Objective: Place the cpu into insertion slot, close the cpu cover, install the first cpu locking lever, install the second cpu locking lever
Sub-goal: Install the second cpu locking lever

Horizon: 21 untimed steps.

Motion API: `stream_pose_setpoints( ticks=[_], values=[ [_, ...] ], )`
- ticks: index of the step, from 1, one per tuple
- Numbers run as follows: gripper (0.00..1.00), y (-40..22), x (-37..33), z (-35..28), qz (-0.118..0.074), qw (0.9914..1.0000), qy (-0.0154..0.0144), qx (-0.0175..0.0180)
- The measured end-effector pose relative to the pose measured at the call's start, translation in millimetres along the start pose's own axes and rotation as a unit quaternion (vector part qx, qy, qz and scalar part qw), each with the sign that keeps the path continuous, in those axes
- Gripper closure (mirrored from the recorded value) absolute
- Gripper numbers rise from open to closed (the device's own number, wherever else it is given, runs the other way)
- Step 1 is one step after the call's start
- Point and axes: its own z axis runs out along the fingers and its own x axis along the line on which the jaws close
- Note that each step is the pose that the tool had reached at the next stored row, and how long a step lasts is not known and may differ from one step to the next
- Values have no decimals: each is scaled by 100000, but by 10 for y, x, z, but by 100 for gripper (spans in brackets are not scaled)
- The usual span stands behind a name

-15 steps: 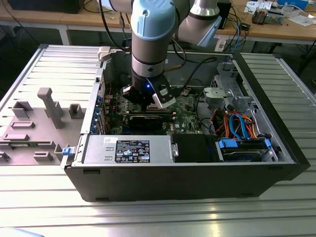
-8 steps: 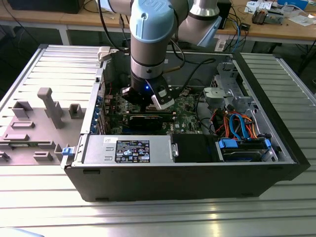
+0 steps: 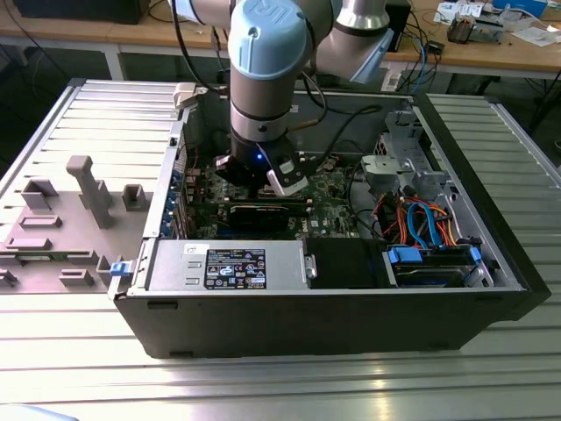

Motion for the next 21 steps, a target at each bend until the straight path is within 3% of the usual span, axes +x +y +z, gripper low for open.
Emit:
stream_pose_setpoints(
  ticks=[9, 16, 18, 21],
  values=[
    [89, -12, 11, 60, 185, 99995, -126, -995],
    [89, -22, 23, 100, 1286, 99982, -314, -1330],
    [89, -23, 29, 103, 1539, 99975, -328, -1565],
    [89, -25, 51, 109, 1716, 99960, -368, -2207]
  ],
)
